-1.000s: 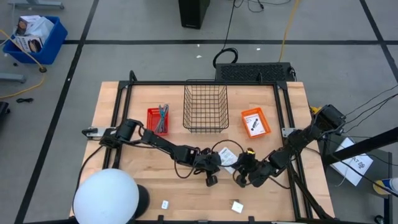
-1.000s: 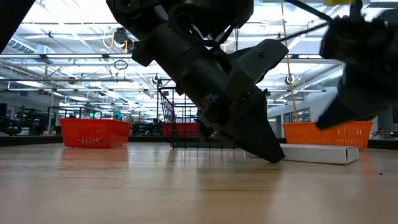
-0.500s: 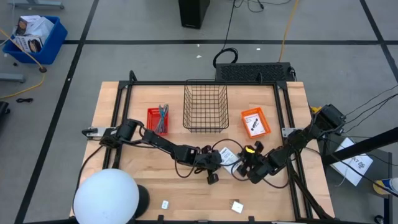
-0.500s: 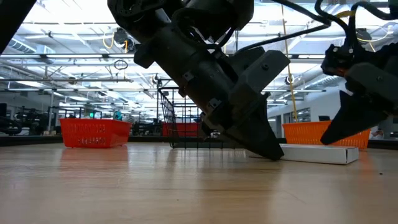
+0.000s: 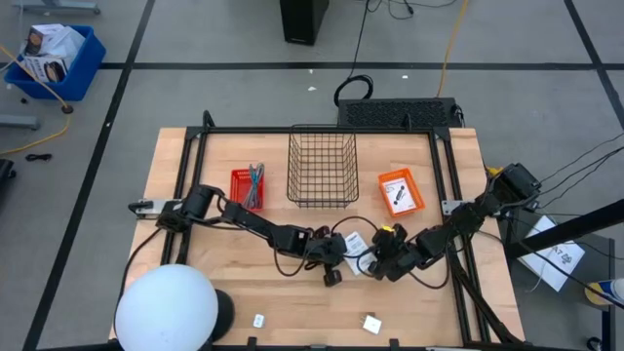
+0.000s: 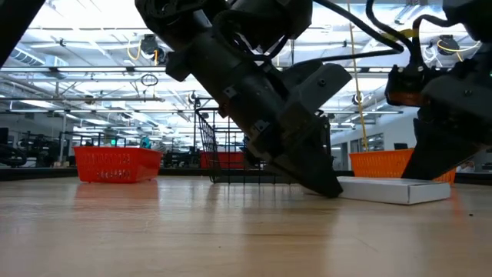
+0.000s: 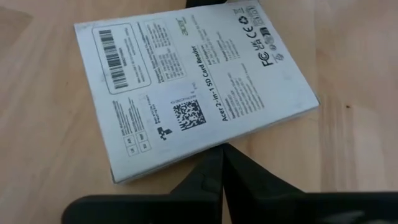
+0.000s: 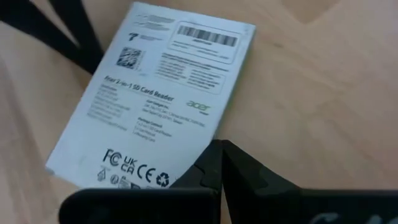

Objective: Pick and place items into bin
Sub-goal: Put the card reader box into the orange basket

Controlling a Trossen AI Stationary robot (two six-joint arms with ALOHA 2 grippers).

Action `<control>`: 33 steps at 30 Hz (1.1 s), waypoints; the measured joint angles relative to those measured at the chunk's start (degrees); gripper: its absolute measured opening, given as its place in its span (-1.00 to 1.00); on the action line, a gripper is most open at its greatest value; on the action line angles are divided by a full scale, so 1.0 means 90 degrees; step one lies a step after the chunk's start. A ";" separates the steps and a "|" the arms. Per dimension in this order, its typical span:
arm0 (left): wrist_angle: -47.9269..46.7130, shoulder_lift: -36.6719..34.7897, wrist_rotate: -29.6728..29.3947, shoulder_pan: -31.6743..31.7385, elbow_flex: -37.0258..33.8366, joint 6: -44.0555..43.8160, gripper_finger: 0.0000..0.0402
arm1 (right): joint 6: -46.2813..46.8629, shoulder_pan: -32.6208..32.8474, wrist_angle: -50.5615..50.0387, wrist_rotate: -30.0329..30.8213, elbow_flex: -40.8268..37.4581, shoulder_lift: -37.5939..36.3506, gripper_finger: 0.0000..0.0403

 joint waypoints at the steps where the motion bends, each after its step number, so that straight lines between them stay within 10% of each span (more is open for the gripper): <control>1: -0.0017 -0.0003 0.0033 0.0000 0.0000 -0.0002 -0.94 | -0.0047 0.0014 0.0083 -0.0010 -0.0002 0.0003 -1.00; 33: -0.0195 -0.0002 0.0191 -0.0243 0.0010 -0.0024 -0.97 | -0.0995 0.0953 0.1470 0.0753 0.0062 -0.0032 -1.00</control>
